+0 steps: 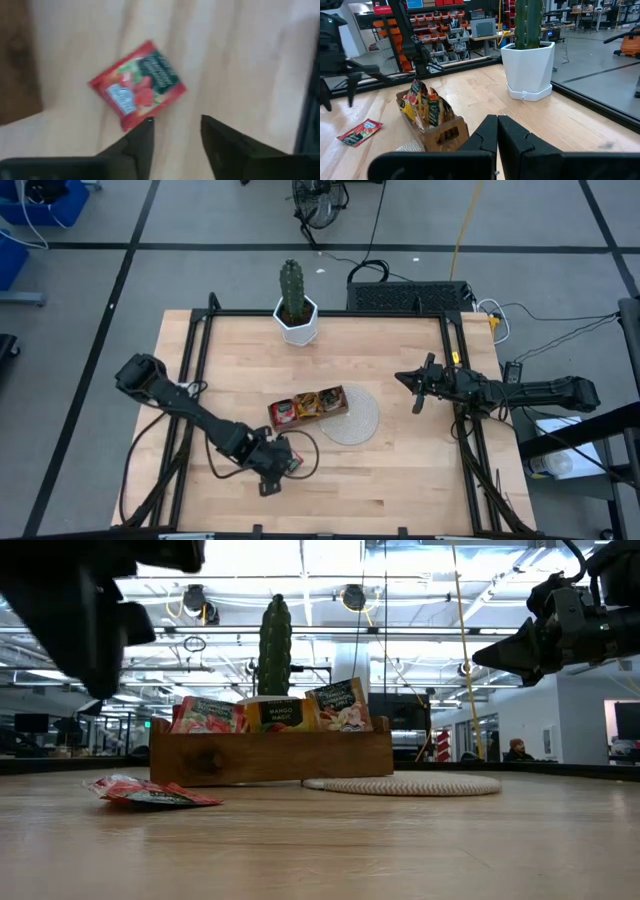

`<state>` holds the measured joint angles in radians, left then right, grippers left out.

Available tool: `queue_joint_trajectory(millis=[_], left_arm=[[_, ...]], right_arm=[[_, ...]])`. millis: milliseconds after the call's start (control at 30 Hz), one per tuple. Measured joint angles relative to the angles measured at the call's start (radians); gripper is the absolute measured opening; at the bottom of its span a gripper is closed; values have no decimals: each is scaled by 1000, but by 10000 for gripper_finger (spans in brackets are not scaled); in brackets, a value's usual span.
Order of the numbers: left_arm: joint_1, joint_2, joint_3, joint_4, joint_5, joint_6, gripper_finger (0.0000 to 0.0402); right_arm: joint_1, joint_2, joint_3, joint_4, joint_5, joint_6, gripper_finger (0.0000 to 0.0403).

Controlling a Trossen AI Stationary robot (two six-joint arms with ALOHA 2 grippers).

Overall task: Pick & Place Tea
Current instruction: Put the red tea bag into the left section of the wooden organizer

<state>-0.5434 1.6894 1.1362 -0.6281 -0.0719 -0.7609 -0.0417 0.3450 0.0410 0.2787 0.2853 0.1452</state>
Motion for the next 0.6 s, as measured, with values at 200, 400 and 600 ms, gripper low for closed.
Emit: queue_joint_trajectory(millis=[200, 400, 600], left_arm=[[17, 0, 0, -79, -8, -121, 221], [42, -1, -53, -20, -25, -135, 229], [71, -1, -169, 112, 68, -159, 230]], right_arm=[[0, 0, 0, 0, 0, 0, 0], [0, 0, 0, 0, 0, 0, 0], [0, 0, 0, 0, 0, 0, 0]])
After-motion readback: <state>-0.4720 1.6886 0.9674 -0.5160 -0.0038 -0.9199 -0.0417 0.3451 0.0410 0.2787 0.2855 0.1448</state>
